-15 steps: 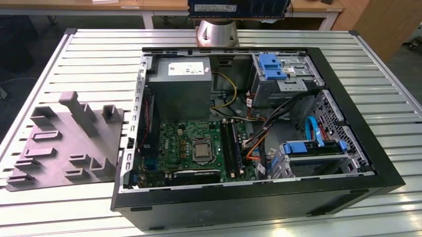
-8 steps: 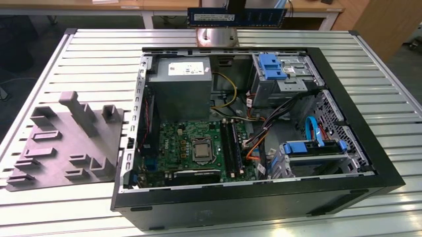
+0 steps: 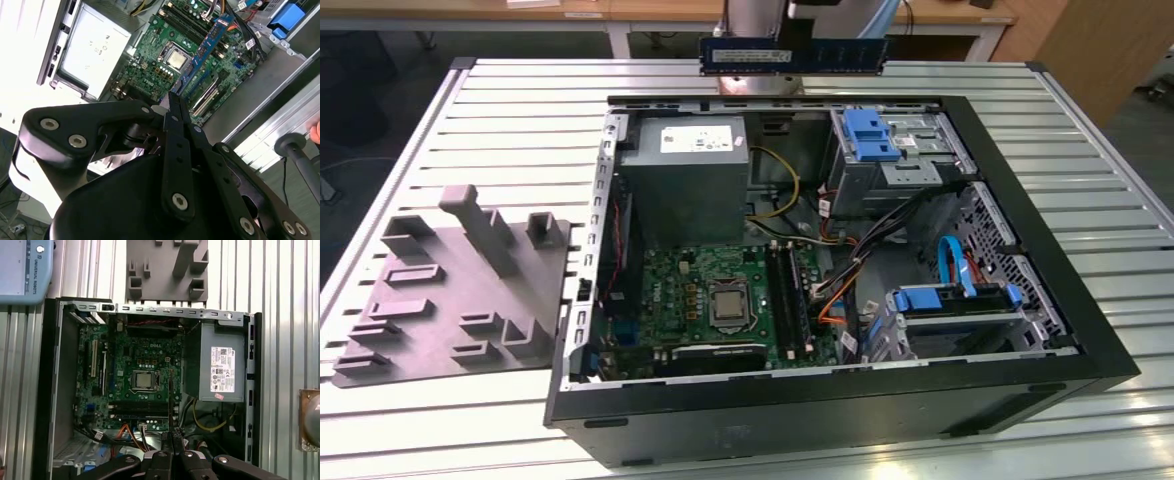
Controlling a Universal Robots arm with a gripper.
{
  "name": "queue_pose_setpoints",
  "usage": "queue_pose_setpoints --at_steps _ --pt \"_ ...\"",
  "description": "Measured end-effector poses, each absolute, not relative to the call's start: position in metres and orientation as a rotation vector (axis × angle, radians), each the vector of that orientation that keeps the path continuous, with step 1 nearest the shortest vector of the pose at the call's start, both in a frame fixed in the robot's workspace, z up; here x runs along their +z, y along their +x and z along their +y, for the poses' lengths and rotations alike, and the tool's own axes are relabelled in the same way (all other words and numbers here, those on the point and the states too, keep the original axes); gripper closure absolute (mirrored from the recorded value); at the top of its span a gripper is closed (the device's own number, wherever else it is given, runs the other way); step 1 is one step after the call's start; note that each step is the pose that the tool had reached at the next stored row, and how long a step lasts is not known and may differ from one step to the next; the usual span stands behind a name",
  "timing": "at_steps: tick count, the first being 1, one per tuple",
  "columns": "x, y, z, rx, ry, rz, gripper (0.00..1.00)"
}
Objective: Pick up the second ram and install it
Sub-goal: 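Pick up the second ram and move it above second insertion slot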
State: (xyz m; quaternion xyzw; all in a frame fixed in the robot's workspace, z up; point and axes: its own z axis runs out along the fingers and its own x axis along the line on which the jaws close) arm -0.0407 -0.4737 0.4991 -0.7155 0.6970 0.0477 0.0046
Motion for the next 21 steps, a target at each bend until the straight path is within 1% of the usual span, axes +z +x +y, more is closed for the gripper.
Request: queue_pose_setpoints --at_steps 21 --pt "0.461 -0.041 -0.474 0.152 -2.242 2.184 0.89"
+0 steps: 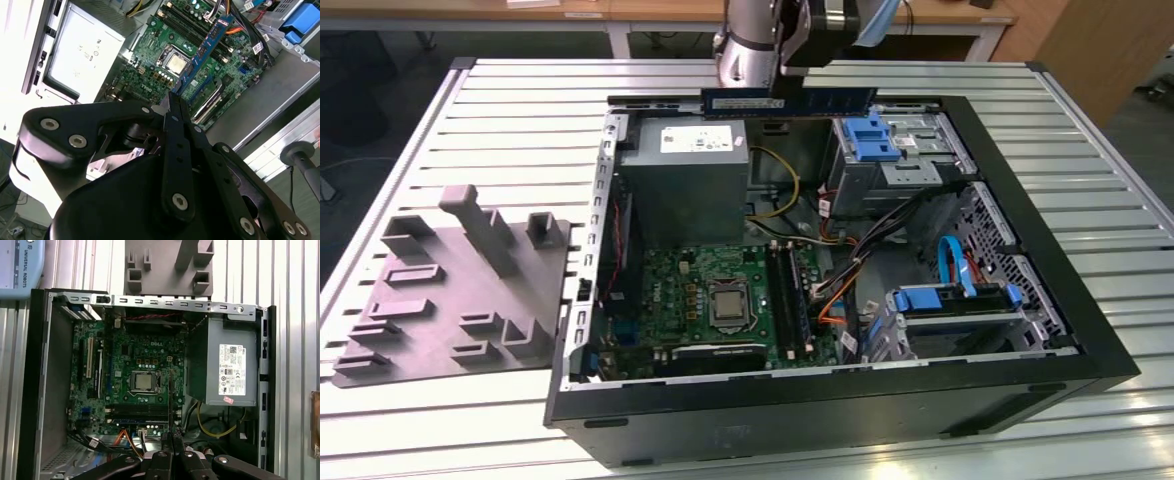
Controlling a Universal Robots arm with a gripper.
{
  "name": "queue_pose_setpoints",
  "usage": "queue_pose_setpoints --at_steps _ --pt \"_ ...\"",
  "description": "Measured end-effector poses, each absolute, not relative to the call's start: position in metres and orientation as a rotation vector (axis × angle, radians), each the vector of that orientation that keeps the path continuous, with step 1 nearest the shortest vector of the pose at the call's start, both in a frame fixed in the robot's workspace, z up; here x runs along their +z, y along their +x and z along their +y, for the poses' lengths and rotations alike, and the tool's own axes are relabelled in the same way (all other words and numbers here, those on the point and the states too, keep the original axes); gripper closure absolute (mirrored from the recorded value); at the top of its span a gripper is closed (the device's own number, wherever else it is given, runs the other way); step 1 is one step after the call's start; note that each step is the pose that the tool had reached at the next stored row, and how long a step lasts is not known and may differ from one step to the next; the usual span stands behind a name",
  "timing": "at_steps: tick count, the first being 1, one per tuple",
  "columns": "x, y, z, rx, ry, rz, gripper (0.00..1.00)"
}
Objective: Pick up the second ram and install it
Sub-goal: 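Pick up the second ram and move it above second insertion slot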
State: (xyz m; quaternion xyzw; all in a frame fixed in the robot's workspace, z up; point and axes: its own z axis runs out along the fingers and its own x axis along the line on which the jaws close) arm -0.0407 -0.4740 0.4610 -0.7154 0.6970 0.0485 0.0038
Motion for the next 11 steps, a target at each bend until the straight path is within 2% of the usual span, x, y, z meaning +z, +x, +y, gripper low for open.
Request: queue_pose_setpoints --at_steps 11 --pt "0.441 -0.041 -0.474 0.153 -2.24 2.187 0.89"
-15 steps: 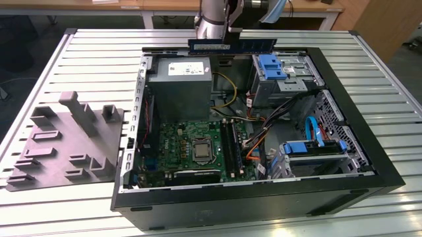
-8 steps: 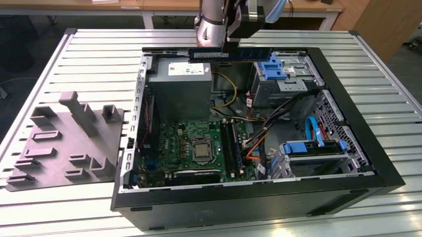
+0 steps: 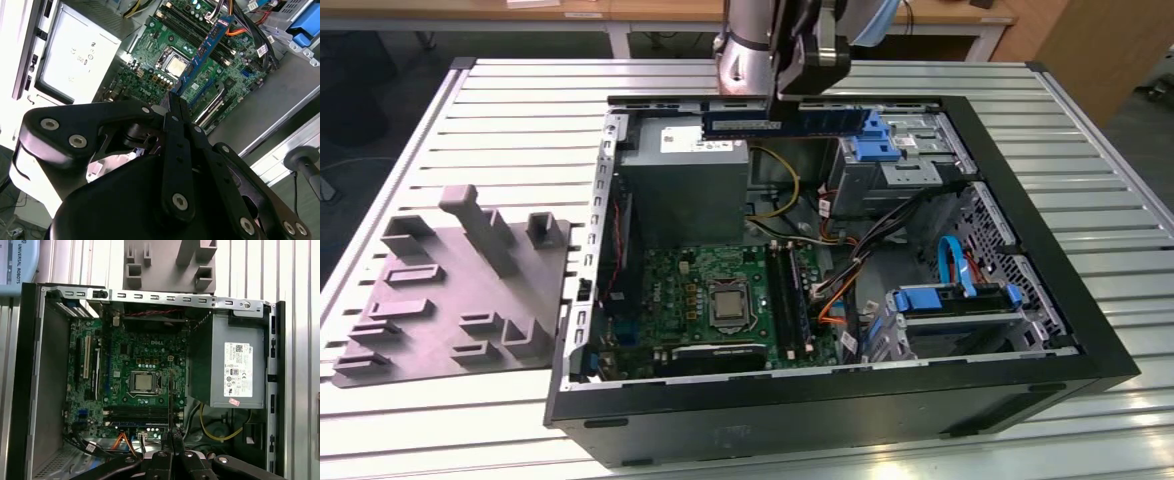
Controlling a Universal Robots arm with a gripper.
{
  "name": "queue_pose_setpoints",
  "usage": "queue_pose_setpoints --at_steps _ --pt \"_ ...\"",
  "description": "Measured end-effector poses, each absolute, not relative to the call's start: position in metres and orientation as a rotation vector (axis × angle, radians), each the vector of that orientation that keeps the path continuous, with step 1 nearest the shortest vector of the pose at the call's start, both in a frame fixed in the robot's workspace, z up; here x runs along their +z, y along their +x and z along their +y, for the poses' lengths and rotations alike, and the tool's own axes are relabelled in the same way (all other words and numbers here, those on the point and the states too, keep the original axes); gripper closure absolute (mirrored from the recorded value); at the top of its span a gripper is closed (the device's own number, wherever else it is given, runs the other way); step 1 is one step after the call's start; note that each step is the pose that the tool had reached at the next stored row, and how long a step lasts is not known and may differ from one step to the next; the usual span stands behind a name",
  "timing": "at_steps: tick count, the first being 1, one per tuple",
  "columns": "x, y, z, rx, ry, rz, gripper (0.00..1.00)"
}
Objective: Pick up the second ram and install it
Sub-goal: 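Pick up the second ram and move it above second insertion slot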
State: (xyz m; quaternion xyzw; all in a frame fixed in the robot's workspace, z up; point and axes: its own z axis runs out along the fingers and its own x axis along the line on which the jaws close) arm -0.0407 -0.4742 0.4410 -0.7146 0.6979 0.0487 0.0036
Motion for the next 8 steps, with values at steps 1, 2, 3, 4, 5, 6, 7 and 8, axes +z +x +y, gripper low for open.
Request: queue_pose_setpoints --at_steps 1,2,3,4,5,6,7,8 --pt "0.4392 -0.0407 -0.4742 0.153 -2.238 2.189 0.89" --pt "0.4373 -0.0407 -0.4742 0.153 -2.235 2.192 0.89" --pt "0.4357 -0.0407 -0.4743 0.153 -2.23 2.196 0.89" --pt "0.4343 -0.0407 -0.4743 0.153 -2.224 2.202 0.89" --pt "0.433 -0.0407 -0.4744 0.152 -2.218 2.208 0.89" --pt "0.4317 -0.0407 -0.4744 0.152 -2.211 2.214 0.89" --pt "0.4308 -0.0407 -0.4744 0.152 -2.205 2.22 0.89" --pt "0.4298 -0.0408 -0.4744 0.152 -2.2 2.225 0.89"
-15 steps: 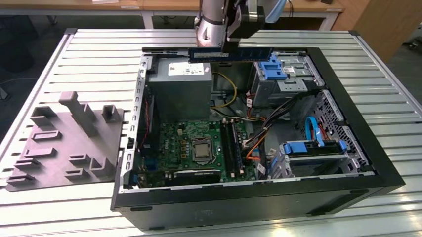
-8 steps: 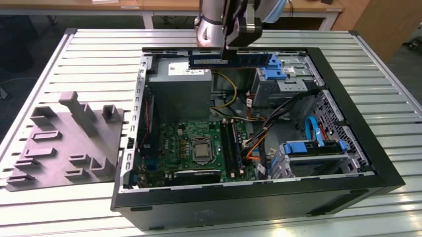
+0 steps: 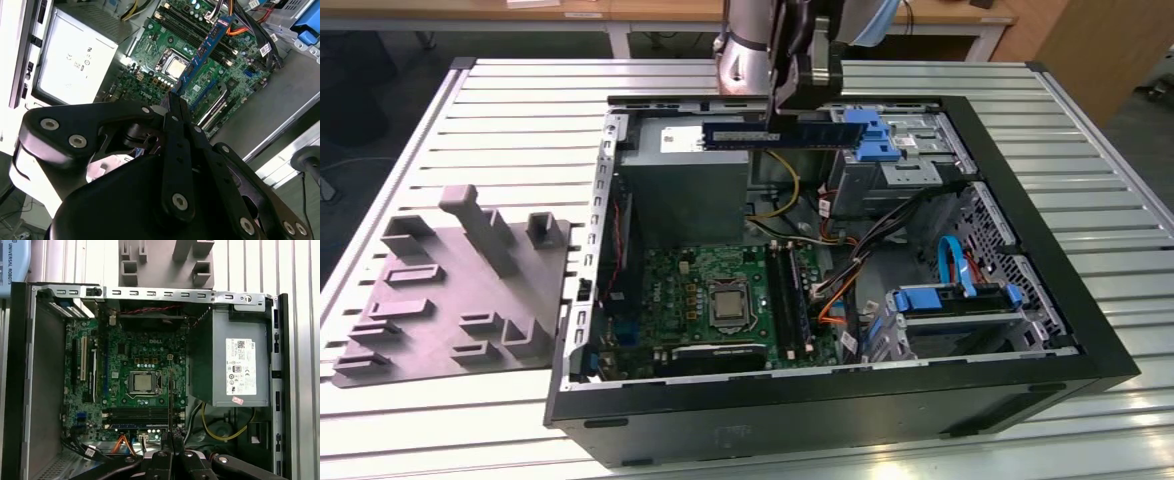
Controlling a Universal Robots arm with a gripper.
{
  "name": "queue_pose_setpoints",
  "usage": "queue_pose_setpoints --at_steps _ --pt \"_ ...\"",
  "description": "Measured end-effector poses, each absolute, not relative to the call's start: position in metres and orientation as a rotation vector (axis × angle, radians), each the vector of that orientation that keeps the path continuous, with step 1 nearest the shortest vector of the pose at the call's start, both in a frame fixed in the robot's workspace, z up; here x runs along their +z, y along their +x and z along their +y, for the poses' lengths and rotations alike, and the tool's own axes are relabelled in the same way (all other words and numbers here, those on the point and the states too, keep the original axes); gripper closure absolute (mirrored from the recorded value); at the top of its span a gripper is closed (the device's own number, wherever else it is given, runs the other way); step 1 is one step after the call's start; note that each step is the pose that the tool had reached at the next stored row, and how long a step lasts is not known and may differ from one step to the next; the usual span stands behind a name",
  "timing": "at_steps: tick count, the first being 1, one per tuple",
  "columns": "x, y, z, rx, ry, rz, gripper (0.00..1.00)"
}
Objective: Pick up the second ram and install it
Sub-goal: 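Pick up the second ram and move it above second insertion slot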
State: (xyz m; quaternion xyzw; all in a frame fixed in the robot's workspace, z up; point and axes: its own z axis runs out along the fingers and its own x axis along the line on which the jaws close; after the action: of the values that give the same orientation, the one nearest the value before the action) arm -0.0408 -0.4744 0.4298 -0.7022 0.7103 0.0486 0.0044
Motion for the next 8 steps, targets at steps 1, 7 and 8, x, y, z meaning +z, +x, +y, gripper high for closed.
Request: queue_pose_setpoints --at_steps 1,7,8 --pt "0.429 -0.041 -0.474 0.152 -2.196 2.229 0.89" --pt "0.418 -0.044 -0.475 0.152 -2.183 2.241 0.89" --pt "0.416 -0.044 -0.474 0.152 -2.181 2.242 0.89"
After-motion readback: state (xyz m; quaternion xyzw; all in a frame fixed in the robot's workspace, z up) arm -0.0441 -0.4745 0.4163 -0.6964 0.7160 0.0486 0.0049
